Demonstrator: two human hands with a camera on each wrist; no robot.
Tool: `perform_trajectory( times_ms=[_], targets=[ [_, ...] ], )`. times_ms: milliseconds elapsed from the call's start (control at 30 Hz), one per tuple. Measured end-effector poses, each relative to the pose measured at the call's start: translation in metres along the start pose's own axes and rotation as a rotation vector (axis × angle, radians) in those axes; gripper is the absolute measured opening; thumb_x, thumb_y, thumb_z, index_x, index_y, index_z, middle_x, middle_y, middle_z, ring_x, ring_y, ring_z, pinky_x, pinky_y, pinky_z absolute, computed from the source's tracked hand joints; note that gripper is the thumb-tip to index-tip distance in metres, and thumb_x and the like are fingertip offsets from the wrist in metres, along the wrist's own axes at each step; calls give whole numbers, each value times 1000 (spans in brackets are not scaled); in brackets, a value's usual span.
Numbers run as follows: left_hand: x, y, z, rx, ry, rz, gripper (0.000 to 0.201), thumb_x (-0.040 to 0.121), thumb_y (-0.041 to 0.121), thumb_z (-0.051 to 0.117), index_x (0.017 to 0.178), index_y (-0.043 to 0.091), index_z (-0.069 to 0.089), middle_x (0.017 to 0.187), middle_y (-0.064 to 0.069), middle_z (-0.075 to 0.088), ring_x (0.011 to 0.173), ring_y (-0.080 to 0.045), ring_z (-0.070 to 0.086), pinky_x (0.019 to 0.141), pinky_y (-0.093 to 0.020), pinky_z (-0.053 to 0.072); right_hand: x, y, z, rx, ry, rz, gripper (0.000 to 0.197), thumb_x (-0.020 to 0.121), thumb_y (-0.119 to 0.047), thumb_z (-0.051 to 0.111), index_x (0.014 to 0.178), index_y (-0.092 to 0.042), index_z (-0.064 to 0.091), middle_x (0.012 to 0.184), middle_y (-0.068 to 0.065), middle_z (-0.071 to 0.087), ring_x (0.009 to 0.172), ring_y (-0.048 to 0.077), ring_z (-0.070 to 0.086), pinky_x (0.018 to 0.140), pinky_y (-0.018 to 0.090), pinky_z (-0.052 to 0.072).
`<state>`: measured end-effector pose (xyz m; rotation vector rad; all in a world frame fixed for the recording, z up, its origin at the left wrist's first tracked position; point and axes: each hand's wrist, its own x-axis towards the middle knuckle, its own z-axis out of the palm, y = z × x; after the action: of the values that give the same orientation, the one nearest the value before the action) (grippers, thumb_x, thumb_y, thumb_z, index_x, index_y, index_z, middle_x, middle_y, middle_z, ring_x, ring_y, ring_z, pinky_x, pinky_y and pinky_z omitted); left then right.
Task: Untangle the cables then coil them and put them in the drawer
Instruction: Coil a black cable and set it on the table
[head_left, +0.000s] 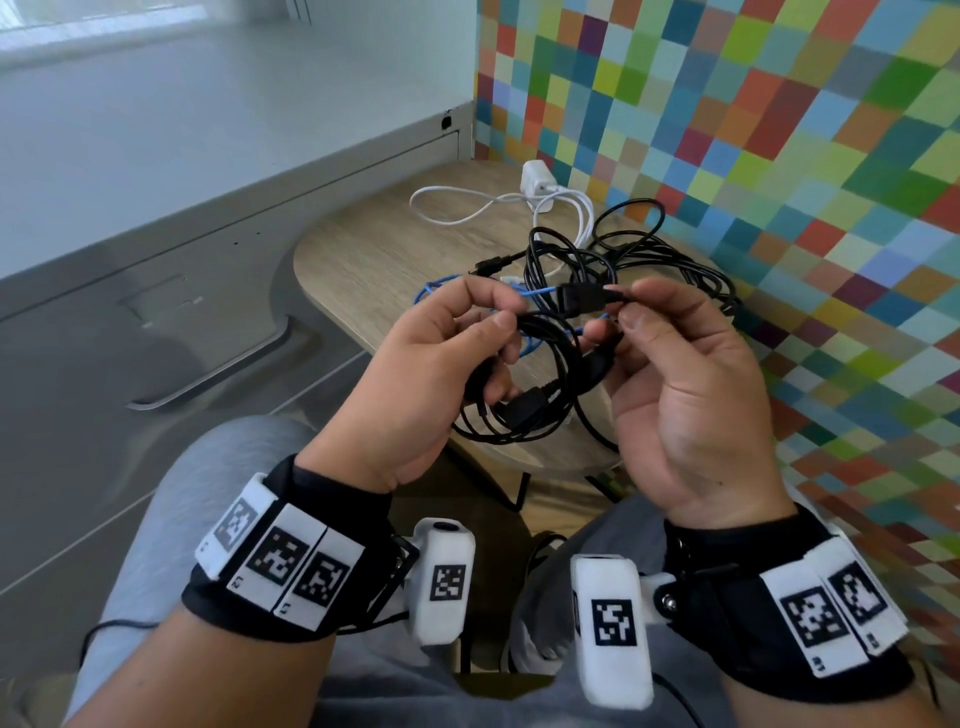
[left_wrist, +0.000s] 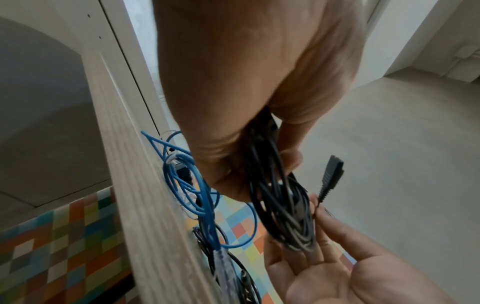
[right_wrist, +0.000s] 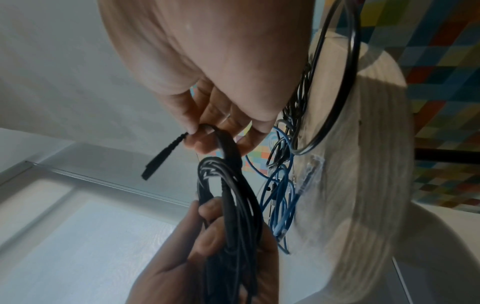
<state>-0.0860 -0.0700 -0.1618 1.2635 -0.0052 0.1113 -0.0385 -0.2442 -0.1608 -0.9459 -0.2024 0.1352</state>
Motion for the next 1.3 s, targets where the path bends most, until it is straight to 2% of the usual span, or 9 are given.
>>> perform_trajectory(
  times_ms=[133, 300, 500, 600, 733, 900, 1000, 1200, 1300],
  targets=[
    [0, 1, 0, -22, 44, -70, 16, 103, 4, 51, 98, 9, 65, 79, -9, 56, 56, -16, 48, 63, -32, 49, -1, -2, -4, -229, -116, -111, 9, 90, -1, 70, 96, -8, 72, 91, 9, 74, 79, 19, 67, 80, 30, 55],
    [0, -1, 0, -24, 41, -104, 13, 98, 7, 58, 95, 12, 69, 81, -7, 59, 68, -14, 53, 64, -27, 51, -4, 4, -5, -732, -147, -269, 17, 85, -4, 83, 89, -20, 78, 84, -5, 77, 77, 6, 70, 72, 19, 53],
    [0, -3, 0, -38, 35, -106, 12, 88, 14, 60, 94, 14, 71, 89, -12, 63, 84, -18, 58, 80, -38, 45, -1, 6, -5, -704, -118, -179, 27, 83, -4, 84, 102, -22, 77, 97, 3, 76, 82, 13, 71, 75, 21, 56],
    [-1, -2, 1, -67, 25, -94, 15, 91, 11, 58, 93, 15, 73, 92, -13, 63, 85, -18, 58, 81, -35, 47, 1, 5, -6, -712, -150, -135, 32, 88, -7, 80, 114, -24, 74, 110, 2, 75, 96, 11, 71, 84, 23, 57],
    [-2, -1, 1, -108, -4, -86, 26, 95, 1, 51, 94, 12, 74, 91, -10, 67, 84, -13, 60, 84, -26, 48, 1, 6, -5, -702, -222, -74, 21, 91, -10, 76, 109, -21, 76, 104, 1, 78, 101, 14, 74, 88, 27, 57],
    [-2, -3, 3, -137, 6, -117, 22, 88, 6, 54, 99, 10, 74, 101, -19, 68, 95, -27, 60, 98, -44, 46, 0, 4, -3, -661, -216, -57, 23, 82, -20, 81, 104, -23, 76, 97, 3, 79, 94, 17, 76, 84, 31, 60],
    [-3, -4, 6, -106, 1, -104, 22, 88, 4, 55, 101, 9, 73, 106, -22, 69, 101, -33, 61, 104, -52, 46, 0, 2, -4, -742, -243, -94, 26, 86, -6, 82, 107, -19, 76, 100, 1, 79, 97, 16, 76, 86, 32, 60],
    [-3, -9, 12, 162, -6, 30, 27, 94, 0, 61, 110, 15, 77, 116, -8, 76, 114, -26, 70, 107, -46, 50, -4, 4, 0, -955, -140, -291, 22, 87, -2, 77, 100, -20, 71, 89, -11, 72, 87, 5, 71, 75, 14, 52],
    [-3, -8, 14, 262, -4, 85, 30, 94, -4, 66, 113, 18, 76, 116, -2, 77, 114, -21, 70, 106, -43, 51, -4, 6, -2, -1001, -84, -353, 21, 88, -2, 74, 101, -19, 71, 91, -11, 71, 88, 6, 70, 77, 20, 55]
  ],
)
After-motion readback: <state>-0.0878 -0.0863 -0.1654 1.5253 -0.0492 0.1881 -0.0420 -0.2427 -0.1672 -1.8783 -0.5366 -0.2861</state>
